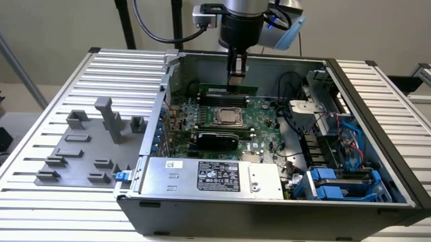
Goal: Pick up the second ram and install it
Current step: 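Insert the second ram into the second slot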
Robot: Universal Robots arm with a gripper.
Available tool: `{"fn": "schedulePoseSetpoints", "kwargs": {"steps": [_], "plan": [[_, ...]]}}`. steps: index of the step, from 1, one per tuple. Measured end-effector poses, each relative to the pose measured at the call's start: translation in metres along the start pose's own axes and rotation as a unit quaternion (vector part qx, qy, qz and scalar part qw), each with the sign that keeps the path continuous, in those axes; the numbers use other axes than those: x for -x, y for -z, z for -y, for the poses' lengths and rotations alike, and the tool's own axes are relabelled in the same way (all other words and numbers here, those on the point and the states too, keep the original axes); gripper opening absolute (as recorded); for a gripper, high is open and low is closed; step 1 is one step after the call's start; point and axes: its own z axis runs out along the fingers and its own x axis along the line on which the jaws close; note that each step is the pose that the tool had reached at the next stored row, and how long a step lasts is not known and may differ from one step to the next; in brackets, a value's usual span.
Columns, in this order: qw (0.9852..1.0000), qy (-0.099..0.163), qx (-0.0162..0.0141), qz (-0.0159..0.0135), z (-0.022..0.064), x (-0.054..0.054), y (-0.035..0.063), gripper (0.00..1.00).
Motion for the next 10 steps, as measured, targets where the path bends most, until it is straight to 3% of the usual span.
{"fn": "schedulePoseSetpoints", "kwargs": {"steps": [10], "plan": [[1.0,-0.002,0.0,0.0,-0.0012,-0.002,-0.0181,0.0]]}}
